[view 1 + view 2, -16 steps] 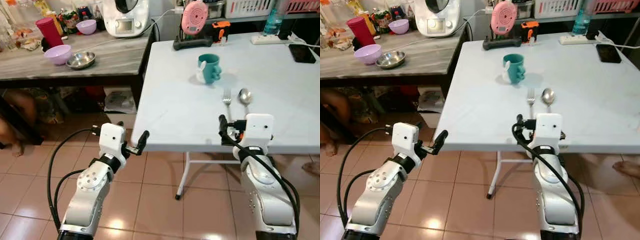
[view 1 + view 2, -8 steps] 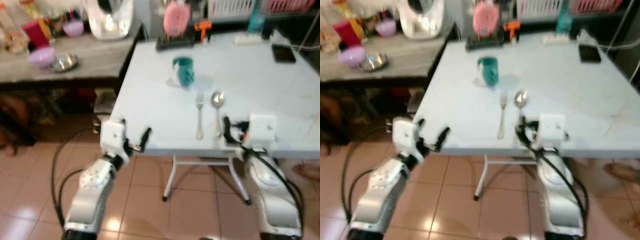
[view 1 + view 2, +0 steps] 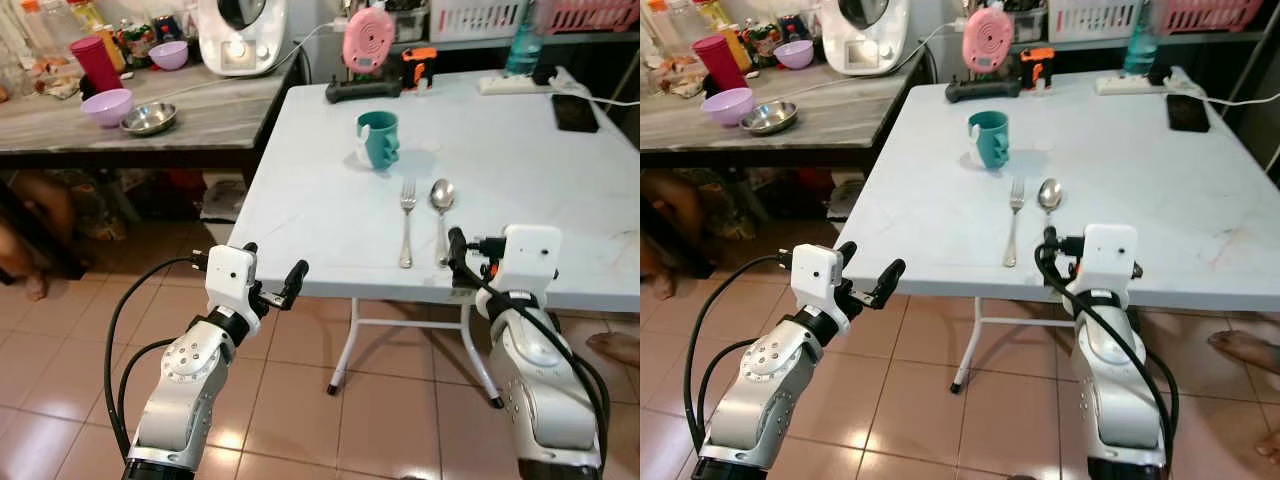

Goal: Setting the table

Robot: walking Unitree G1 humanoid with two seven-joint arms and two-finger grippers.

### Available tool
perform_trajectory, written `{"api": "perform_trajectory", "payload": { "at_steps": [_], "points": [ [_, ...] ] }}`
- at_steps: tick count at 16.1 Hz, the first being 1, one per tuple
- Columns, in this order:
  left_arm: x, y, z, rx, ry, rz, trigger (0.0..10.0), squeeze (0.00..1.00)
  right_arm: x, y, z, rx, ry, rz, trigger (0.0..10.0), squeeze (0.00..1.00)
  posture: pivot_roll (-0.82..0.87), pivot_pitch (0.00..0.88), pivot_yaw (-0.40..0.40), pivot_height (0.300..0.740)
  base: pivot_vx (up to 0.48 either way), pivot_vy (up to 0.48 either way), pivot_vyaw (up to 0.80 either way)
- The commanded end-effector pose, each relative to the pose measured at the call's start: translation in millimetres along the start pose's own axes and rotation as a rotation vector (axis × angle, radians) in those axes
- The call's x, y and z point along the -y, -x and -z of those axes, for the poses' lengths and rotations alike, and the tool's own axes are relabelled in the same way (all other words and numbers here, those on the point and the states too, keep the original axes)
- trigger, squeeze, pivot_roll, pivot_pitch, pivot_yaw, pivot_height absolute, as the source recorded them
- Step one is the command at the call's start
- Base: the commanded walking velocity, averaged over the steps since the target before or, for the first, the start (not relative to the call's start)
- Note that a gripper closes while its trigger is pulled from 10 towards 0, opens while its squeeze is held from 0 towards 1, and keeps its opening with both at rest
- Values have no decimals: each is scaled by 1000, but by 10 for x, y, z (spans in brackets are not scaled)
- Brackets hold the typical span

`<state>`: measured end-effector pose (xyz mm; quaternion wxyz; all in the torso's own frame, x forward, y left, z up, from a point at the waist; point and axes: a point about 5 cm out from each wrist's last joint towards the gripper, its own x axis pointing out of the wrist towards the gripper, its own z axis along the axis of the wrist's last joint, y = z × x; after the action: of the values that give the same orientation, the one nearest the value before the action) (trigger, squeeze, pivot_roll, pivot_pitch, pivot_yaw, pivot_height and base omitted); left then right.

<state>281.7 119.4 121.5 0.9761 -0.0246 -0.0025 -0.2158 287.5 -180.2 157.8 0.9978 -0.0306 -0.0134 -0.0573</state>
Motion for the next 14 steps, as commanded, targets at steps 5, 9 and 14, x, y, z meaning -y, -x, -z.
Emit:
{"api": "perform_trajectory", "payload": {
  "at_steps": [5,9,14],
  "points": [
    [19,37,-8,-17,-32,78,10000,0,-79,-211,-94,-2,-24,-3,10000,0,-235,134,145,740,0,0,0],
    [19,121,43,-42,-56,106,10000,0,-101,-268,-103,-9,-21,-8,10000,0,-215,148,140,740,0,0,0],
    [60,145,37,-39,-53,104,10000,0,-104,-293,-49,-27,-17,-14,10000,0,-206,149,133,740,0,0,0]
  ]
}}
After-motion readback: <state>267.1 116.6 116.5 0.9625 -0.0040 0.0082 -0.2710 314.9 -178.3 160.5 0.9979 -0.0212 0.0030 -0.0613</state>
